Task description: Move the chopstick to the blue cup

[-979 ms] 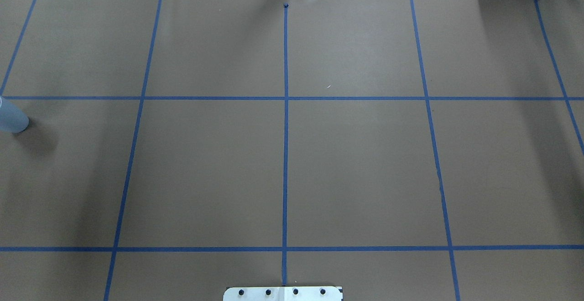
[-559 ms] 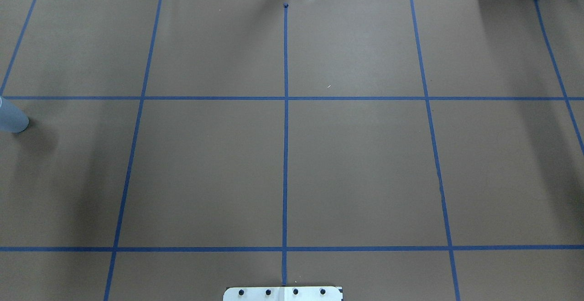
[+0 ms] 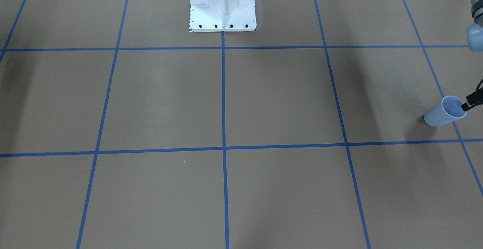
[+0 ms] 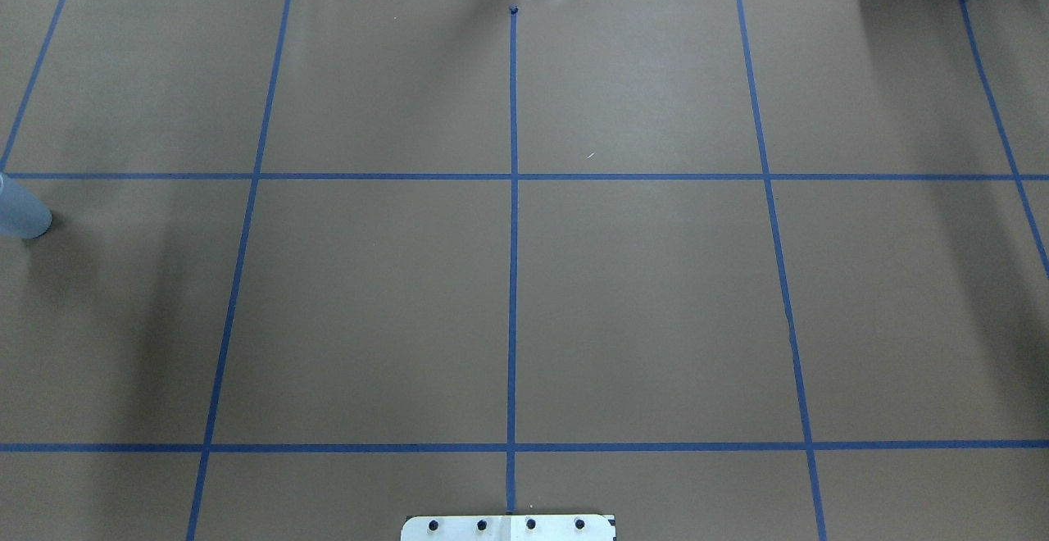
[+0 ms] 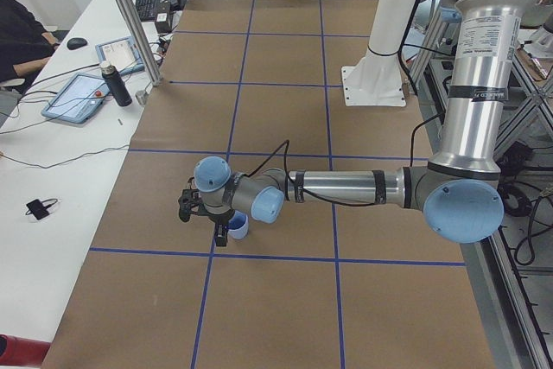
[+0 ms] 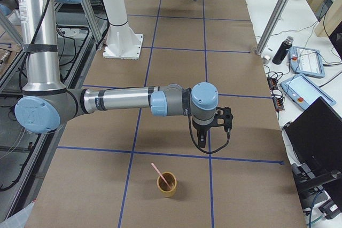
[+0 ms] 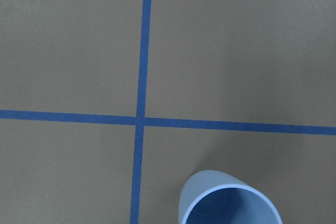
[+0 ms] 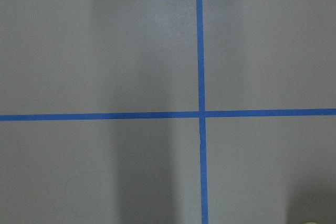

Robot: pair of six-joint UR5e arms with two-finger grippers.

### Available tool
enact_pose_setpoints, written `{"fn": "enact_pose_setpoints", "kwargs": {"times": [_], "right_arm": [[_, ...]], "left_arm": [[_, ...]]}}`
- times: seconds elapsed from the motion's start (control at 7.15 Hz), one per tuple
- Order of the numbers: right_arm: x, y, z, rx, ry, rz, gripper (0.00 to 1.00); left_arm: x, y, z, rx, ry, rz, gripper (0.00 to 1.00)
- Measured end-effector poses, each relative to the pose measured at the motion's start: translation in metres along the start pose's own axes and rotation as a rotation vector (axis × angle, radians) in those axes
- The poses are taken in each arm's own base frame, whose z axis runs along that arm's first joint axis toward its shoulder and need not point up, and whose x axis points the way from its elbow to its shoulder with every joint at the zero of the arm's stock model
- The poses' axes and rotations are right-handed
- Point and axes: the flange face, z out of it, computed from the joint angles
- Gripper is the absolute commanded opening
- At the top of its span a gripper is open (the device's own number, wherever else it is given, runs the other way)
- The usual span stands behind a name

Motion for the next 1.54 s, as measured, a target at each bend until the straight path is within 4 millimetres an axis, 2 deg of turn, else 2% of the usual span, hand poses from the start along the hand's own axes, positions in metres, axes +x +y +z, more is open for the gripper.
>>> {"fn": "enact_pose_setpoints", "kwargs": {"times": [0.28, 0.42, 0.7, 0.84, 1.26, 1.54], "right_arm": [[-0.002, -0.001, 0.001, -0.003, -0.008, 0.001, 1.00], [-0.004, -0.002, 0.001, -0.004, -0.009, -0.001, 1.00], [-0.007, -0.006, 0.002, -0.005, -0.009, -0.007, 1.00], [-0.009, -0.007, 0.002, -0.005, -0.010, -0.009, 1.00], [-0.011, -0.009, 0.002, -0.004, -0.012, -0.015, 1.00], [-0.011, -0.009, 0.003, -0.005, -0.014, -0.015, 1.00]], "left_arm": [[0.005, 0.003, 0.016, -0.030, -0.003, 0.010, 0.98], [0.006, 0.005, 0.022, -0.041, -0.004, 0.013, 0.93], [0.000, 0.009, 0.029, -0.054, -0.009, 0.007, 0.23], [0.000, 0.009, 0.030, -0.056, -0.009, 0.001, 0.00], [0.010, 0.004, 0.023, -0.043, 0.002, -0.044, 0.00], [0.035, -0.004, 0.006, -0.032, 0.037, -0.054, 0.00]]}}
